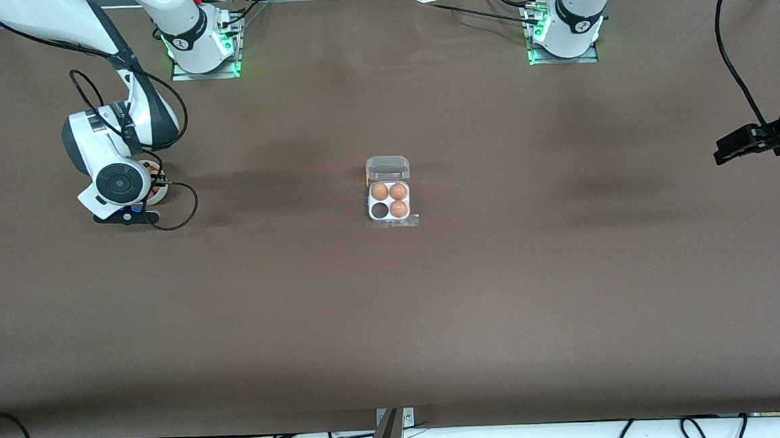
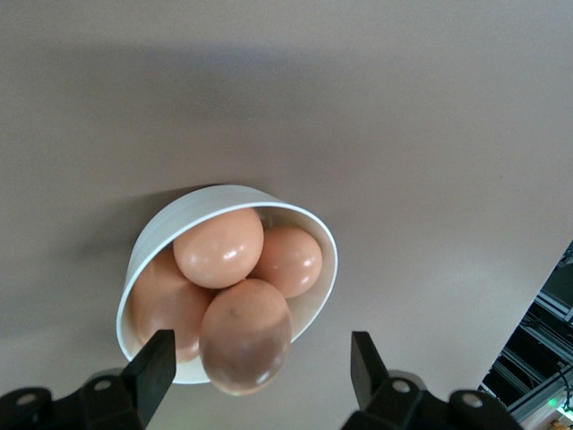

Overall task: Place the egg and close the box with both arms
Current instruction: 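Lower the right gripper into the bowl and grasp a brown egg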

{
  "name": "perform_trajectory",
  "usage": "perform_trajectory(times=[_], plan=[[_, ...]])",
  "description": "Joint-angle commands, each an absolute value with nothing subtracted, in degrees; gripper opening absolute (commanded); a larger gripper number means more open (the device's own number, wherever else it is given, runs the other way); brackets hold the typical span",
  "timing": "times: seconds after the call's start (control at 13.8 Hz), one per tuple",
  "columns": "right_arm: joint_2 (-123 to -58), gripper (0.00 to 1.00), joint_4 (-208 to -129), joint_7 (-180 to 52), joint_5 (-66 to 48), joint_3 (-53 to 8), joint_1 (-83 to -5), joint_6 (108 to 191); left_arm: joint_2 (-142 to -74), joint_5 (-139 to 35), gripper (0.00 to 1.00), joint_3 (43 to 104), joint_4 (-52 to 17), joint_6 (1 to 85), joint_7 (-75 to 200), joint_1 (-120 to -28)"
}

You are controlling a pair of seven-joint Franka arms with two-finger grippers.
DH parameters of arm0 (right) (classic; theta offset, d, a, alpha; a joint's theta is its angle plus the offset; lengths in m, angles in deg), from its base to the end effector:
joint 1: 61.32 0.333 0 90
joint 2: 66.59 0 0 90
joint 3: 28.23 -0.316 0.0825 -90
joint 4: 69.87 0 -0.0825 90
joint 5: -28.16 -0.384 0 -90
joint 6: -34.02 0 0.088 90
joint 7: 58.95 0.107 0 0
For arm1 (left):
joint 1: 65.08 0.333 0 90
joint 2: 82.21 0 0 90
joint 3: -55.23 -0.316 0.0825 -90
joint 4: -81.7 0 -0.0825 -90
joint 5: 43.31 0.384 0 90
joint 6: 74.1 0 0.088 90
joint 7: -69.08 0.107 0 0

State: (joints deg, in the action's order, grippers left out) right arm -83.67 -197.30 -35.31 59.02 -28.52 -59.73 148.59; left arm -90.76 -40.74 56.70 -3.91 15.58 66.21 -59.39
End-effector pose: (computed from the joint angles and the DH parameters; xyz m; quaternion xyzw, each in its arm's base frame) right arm 0.4924 -0.0149 0.2144 0.9467 -0.0094 -0.1976 0.2544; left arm 0.5949 0.0498 0.5742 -0.9972 -0.0611 0.0393 0.0200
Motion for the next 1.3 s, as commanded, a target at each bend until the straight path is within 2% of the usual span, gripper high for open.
perform_trajectory(times=[0.0,0.65,1.23], plan=[[-84.78,0.84,-196.52,-36.10,59.80,-28.67,-60.53,149.42,-91.17,-39.62,1.00,56.72,-2.41,14.40,66.27,-59.63],[-85.13,0.65,-196.52,-36.10,59.54,-28.67,-60.97,150.04,-91.09,-39.80,1.00,56.72,-2.41,14.40,66.10,-59.72],[-85.13,0.58,-196.52,-36.10,59.01,-28.67,-60.97,150.12,-91.17,-39.62,1.00,56.72,-2.41,14.40,66.10,-59.72]])
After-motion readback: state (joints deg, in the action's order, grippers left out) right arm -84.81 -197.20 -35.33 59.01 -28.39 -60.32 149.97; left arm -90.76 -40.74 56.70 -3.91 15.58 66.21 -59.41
